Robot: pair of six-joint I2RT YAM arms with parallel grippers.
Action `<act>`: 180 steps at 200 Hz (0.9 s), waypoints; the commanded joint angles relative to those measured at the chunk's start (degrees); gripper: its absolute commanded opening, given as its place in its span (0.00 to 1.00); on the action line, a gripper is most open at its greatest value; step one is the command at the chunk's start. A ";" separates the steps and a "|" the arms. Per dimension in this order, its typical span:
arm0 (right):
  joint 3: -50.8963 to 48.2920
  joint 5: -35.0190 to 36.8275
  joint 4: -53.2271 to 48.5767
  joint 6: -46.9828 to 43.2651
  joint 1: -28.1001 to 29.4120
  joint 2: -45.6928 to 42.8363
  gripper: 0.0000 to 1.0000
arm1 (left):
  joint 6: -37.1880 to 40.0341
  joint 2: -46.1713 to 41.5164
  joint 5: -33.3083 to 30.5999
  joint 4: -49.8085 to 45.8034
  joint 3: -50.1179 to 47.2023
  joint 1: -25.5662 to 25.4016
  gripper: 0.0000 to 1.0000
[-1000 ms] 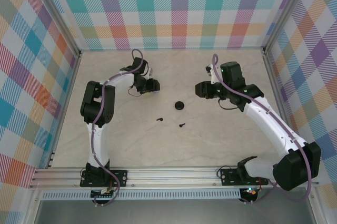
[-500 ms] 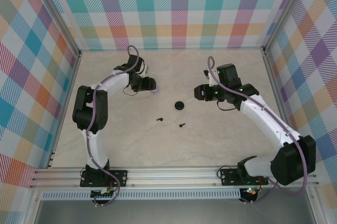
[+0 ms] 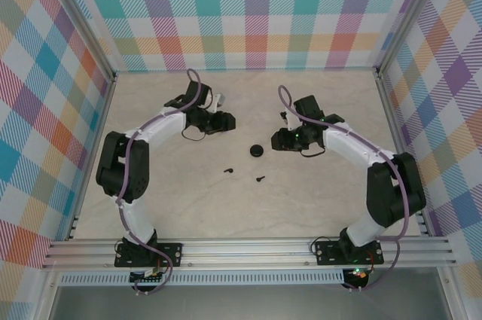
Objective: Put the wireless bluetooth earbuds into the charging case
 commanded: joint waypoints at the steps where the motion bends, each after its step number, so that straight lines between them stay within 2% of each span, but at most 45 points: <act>1: 0.38 -3.80 2.05 2.23 0.35 2.80 0.33 | -2.42 4.68 4.11 2.05 3.03 -2.24 0.45; 26: -1.03 -5.17 4.40 4.09 0.44 5.19 0.30 | -4.98 9.09 6.33 4.58 5.99 -2.53 0.41; 80: -0.67 -6.56 7.02 6.37 2.31 11.25 0.24 | -4.72 17.78 8.83 3.31 13.50 -5.24 0.35; 180: 2.73 -4.65 8.04 8.73 3.00 17.45 0.21 | -1.57 20.97 10.82 -1.16 14.78 -7.03 0.31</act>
